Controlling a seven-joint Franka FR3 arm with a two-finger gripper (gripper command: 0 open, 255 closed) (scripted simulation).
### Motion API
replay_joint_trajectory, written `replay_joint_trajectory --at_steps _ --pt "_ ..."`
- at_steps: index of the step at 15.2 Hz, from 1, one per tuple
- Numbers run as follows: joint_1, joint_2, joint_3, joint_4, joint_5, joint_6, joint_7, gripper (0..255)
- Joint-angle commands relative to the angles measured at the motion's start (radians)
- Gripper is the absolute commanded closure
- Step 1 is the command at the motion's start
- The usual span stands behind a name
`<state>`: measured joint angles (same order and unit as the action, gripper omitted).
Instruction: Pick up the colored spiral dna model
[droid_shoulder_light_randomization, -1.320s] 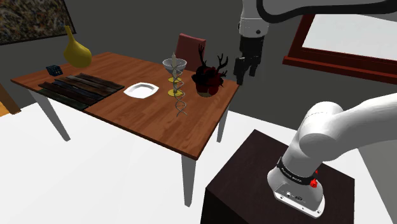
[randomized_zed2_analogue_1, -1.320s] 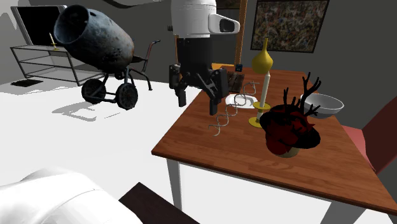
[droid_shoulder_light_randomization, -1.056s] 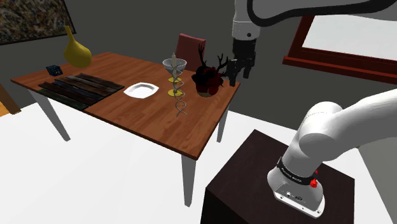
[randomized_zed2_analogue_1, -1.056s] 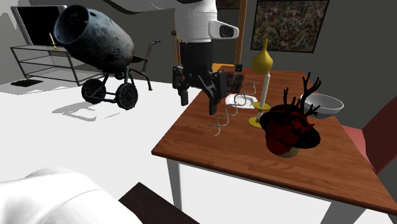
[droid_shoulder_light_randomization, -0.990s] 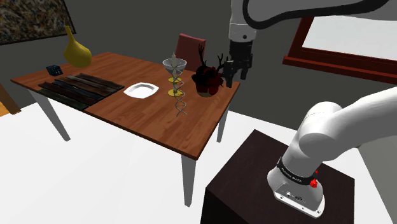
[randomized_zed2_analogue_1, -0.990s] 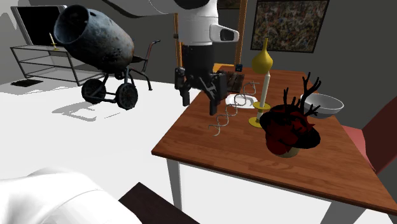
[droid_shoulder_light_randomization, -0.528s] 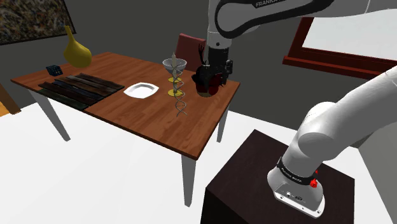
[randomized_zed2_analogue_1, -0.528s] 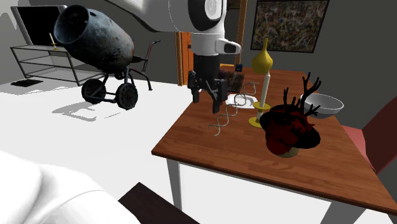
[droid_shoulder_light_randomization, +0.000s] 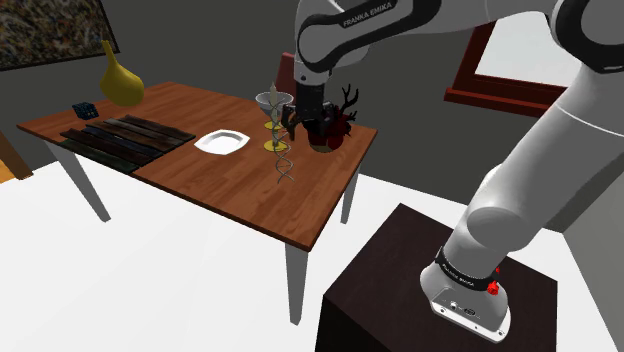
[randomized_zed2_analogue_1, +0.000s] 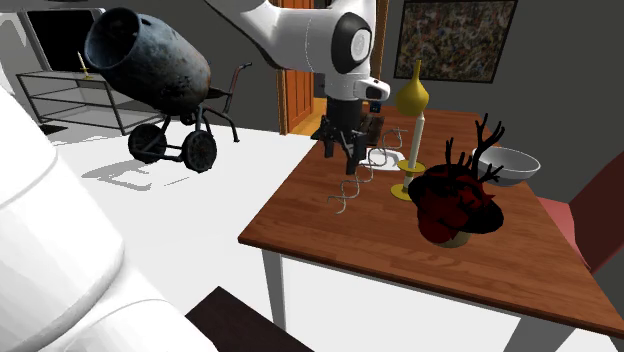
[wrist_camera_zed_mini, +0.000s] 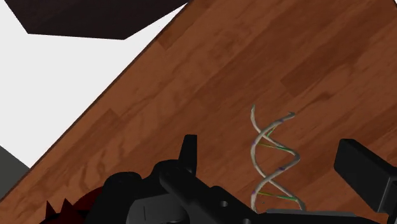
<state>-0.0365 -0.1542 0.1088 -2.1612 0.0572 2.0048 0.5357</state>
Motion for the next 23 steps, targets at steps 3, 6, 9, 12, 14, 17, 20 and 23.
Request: replay_joint_trajectory --at_steps 3,6,9,12,14,17,20,23 --pt "-0.009 0.148 0.000 0.114 0.006 0.054 0.088 0" --pt "-0.013 0.258 -0.005 0.211 0.010 0.082 0.149 0" --pt "-0.014 0.322 -0.010 0.261 0.012 0.105 0.179 0" --pt "-0.013 0.336 -0.010 0.238 0.012 0.142 0.177 0" --pt "-0.013 0.347 -0.010 0.224 0.012 0.166 0.176 0" --pt "-0.012 0.356 -0.010 0.214 0.012 0.185 0.175 0" --pt "-0.013 0.357 -0.011 0.216 0.012 0.185 0.174 255" --pt "-0.013 0.358 -0.011 0.216 0.012 0.185 0.174 255"
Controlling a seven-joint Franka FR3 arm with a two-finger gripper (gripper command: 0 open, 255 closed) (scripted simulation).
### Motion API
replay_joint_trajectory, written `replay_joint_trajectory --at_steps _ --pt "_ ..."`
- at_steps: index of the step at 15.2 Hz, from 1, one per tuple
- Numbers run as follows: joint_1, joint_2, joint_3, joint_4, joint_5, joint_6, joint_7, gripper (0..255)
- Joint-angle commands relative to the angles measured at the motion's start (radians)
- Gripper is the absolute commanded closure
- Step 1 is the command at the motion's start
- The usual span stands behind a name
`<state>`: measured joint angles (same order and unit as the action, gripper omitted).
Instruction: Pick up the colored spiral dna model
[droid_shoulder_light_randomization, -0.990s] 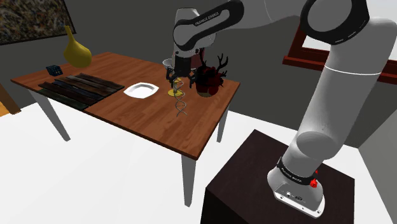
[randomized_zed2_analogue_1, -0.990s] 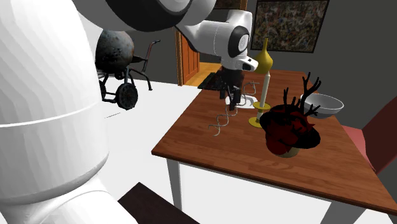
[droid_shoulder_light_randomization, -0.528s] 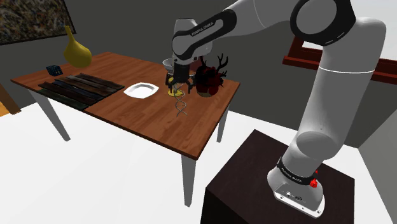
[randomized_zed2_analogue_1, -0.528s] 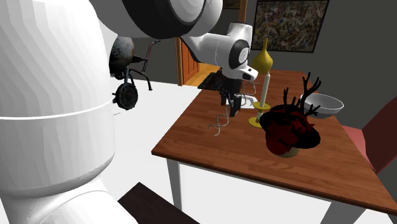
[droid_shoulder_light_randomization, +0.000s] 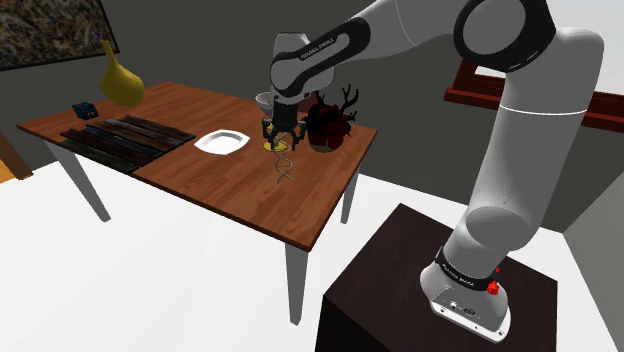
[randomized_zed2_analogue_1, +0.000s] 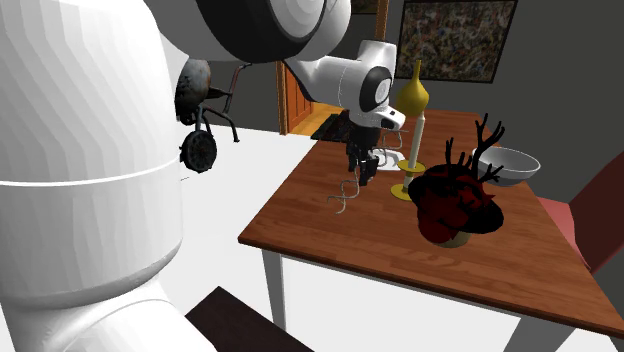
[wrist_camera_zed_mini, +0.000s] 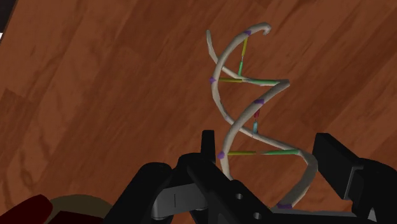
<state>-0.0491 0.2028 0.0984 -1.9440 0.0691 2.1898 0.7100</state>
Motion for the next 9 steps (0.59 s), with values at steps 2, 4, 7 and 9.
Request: replay_joint_trajectory --at_steps 2,4,7,9 --pt "-0.001 0.000 -0.001 -0.001 0.000 0.000 0.000 255" --pt "0.000 -0.001 0.000 -0.003 0.000 0.000 0.001 255" --pt "0.000 -0.018 0.000 0.017 0.000 -0.036 0.003 255" --pt "-0.001 -0.028 0.000 0.031 0.000 -0.061 0.004 255"
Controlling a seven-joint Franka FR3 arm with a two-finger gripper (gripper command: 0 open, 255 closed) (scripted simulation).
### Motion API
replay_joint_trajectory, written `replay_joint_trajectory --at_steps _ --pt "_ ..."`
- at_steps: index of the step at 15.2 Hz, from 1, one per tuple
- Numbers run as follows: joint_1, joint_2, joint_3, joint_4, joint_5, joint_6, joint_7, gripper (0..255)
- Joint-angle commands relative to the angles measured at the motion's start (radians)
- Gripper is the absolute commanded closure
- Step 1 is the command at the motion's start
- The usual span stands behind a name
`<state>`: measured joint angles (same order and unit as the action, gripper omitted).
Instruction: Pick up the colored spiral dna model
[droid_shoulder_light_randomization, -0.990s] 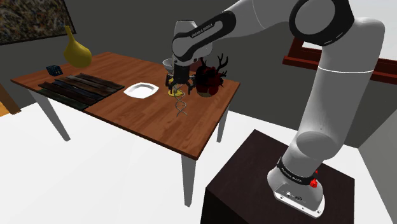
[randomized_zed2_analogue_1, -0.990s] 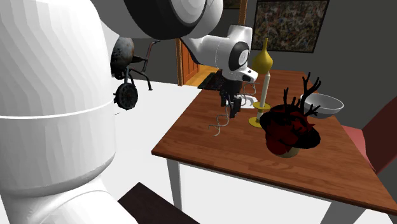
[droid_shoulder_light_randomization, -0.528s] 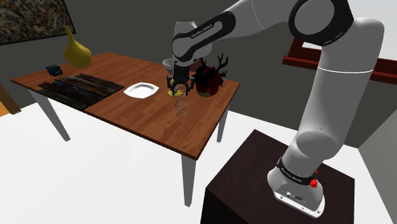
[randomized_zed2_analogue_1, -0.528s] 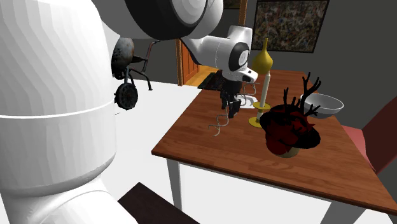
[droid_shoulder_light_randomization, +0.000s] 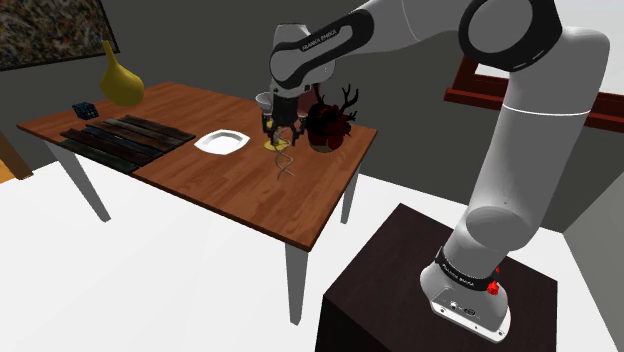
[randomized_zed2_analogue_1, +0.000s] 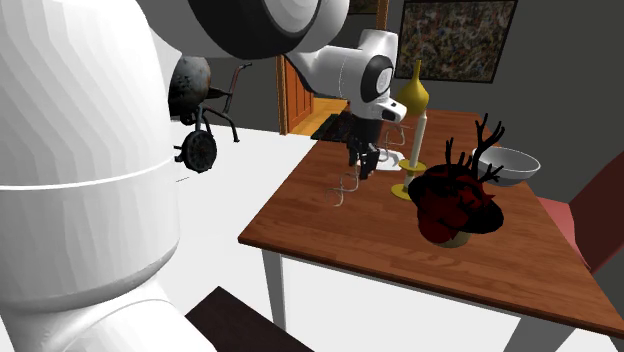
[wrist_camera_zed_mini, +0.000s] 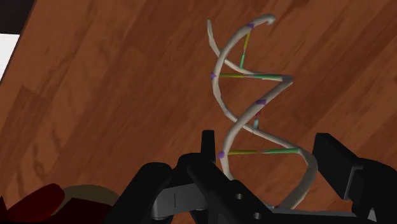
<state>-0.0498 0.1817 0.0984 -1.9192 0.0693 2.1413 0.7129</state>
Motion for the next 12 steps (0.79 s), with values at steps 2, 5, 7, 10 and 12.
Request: replay_joint_trajectory --at_steps 2,5,7,10,12 --pt "0.000 -0.016 0.000 0.022 0.000 -0.037 0.002 255" --pt "-0.001 -0.029 0.000 0.047 0.000 -0.074 0.004 255" --pt "-0.001 -0.036 0.000 0.064 0.000 -0.099 0.006 255" --pt "-0.001 -0.047 0.000 0.092 0.000 -0.137 0.008 255" --pt "-0.001 -0.047 0.000 0.094 0.000 -0.139 0.008 255"
